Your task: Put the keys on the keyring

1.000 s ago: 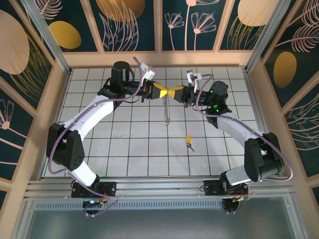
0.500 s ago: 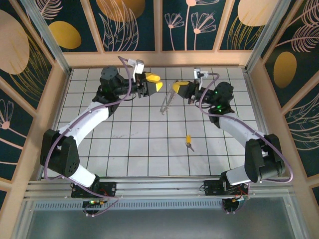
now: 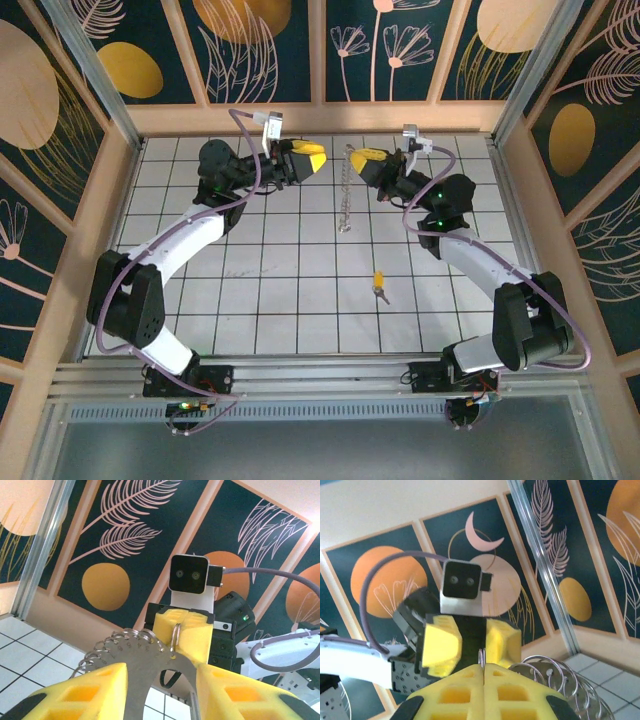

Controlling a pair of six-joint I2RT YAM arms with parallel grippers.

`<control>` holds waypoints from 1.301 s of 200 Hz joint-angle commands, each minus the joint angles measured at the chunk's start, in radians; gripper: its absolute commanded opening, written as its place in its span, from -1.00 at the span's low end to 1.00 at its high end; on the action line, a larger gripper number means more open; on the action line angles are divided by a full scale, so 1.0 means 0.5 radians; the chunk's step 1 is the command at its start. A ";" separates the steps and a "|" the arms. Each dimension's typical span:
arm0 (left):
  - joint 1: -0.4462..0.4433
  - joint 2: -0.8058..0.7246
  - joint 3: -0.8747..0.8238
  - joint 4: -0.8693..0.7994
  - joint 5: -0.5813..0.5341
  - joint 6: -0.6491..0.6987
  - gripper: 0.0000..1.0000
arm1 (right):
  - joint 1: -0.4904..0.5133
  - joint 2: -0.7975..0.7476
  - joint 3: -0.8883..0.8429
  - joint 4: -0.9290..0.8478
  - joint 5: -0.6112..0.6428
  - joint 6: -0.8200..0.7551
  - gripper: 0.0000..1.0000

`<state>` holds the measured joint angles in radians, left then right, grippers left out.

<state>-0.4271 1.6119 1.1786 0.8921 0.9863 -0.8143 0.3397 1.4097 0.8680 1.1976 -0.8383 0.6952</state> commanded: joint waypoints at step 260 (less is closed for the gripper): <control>-0.089 0.165 0.100 0.333 0.015 -0.185 -0.49 | 0.134 0.228 0.051 0.400 0.121 0.211 -1.00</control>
<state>-0.4641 1.6852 1.1919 1.0122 0.9863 -0.8970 0.3977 1.5215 0.8688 1.3365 -0.7818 0.7925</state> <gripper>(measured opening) 0.269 0.046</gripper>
